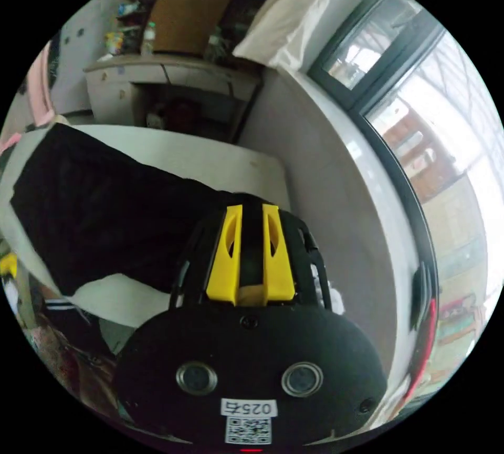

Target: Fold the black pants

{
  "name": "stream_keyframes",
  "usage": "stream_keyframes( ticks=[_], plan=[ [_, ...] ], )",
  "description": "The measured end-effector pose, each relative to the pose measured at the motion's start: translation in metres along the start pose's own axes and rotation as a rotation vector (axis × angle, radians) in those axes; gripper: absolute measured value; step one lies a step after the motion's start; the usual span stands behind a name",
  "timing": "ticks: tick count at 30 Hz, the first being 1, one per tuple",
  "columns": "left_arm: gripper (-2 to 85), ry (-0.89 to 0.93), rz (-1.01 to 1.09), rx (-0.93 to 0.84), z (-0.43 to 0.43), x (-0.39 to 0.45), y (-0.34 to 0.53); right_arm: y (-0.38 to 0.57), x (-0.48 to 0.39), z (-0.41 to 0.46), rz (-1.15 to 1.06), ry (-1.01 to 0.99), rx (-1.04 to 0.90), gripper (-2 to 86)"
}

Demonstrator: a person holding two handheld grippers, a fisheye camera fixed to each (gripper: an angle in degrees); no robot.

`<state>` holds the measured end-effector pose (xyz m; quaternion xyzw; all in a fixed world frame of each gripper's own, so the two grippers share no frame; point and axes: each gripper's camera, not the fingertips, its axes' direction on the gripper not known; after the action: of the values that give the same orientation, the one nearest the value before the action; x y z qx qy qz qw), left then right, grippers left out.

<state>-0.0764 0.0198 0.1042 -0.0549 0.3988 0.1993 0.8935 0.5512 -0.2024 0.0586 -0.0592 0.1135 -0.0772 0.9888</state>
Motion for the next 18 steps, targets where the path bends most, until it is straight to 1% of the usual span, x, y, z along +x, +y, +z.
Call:
stream_keyframes(
  ticks=[1, 2, 3, 4, 5, 6, 8, 9, 11, 13, 14, 15, 16, 18],
  plan=[
    [2.1, -0.071, -0.014, 0.012, -0.014, -0.012, -0.002, 0.001, -0.011, -0.008, -0.027, -0.068, 0.035, 7.4],
    [2.7, -0.209, -0.055, 0.028, -0.036, -0.035, -0.005, 0.001, -0.038, -0.019, -0.103, -0.225, 0.087, 7.8],
    [3.3, -0.298, -0.103, 0.014, -0.049, -0.057, -0.01, -0.003, -0.066, -0.027, -0.165, -0.372, 0.137, 9.3],
    [3.5, -0.312, -0.125, 0.007, -0.054, -0.068, -0.011, -0.006, -0.081, -0.03, -0.206, -0.446, 0.159, 10.0],
    [4.0, -0.315, -0.155, 0.001, -0.058, -0.086, -0.013, -0.014, -0.112, -0.034, -0.288, -0.573, 0.187, 10.2],
    [4.1, -0.294, -0.194, -0.005, -0.057, -0.105, -0.015, -0.025, -0.143, -0.036, -0.352, -0.658, 0.204, 9.8],
    [4.4, -0.295, -0.234, -0.029, -0.049, -0.124, -0.016, -0.045, -0.185, -0.037, -0.387, -0.776, 0.258, 8.2],
    [4.7, -0.331, -0.237, -0.053, -0.041, -0.131, -0.017, -0.061, -0.212, -0.033, -0.409, -0.819, 0.274, 7.0],
    [5.4, -0.364, -0.246, -0.093, -0.029, -0.137, -0.017, -0.086, -0.25, -0.025, -0.445, -0.841, 0.309, 6.6],
    [6.2, -0.356, -0.232, -0.1, -0.023, -0.14, -0.017, -0.106, -0.278, -0.019, -0.444, -0.808, 0.408, 5.0],
    [6.4, -0.371, -0.209, -0.09, -0.022, -0.139, -0.016, -0.113, -0.287, -0.019, -0.415, -0.79, 0.508, 1.9],
    [6.3, -0.384, -0.2, -0.093, -0.021, -0.14, -0.015, -0.117, -0.288, -0.021, -0.329, -0.803, 0.598, 0.2],
    [6.3, -0.385, -0.198, -0.097, -0.02, -0.141, -0.015, -0.118, -0.286, -0.022, -0.283, -0.826, 0.639, -0.1],
    [5.4, -0.339, -0.194, -0.136, -0.014, -0.15, -0.014, -0.116, -0.28, -0.029, -0.194, -0.938, 0.825, -0.7]
  ],
)
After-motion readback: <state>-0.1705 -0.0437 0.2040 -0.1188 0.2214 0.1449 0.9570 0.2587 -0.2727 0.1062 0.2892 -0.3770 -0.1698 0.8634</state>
